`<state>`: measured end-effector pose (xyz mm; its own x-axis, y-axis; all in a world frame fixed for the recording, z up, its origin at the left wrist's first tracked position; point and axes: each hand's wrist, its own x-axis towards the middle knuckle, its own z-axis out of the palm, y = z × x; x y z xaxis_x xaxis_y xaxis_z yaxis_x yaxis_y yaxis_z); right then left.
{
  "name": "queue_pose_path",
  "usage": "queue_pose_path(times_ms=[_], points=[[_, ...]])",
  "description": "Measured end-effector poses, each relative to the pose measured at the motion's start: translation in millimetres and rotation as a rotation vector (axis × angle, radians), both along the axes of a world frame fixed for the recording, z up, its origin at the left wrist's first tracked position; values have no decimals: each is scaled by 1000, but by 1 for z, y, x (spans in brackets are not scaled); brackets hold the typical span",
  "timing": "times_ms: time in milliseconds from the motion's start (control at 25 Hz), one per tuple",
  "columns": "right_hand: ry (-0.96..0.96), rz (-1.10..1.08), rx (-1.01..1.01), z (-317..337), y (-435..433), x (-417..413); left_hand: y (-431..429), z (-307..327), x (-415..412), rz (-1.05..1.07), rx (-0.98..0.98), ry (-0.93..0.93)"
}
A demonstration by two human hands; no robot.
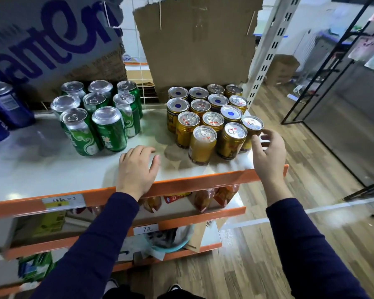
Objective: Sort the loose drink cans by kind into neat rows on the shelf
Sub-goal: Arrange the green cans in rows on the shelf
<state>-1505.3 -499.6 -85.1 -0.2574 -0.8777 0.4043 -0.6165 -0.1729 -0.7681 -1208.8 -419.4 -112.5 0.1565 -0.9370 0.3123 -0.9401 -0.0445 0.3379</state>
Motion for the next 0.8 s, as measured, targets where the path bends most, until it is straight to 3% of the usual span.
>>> queue_pose_path(times_ms=[240,560,800], points=[[187,309,-254,13,44,71,31,8,35,36,-74,43],[227,777,-182,8,88,242,155,14,166,408,-106,52],[188,1049,-79,3,177,405,292,20,281,661,-131,51]])
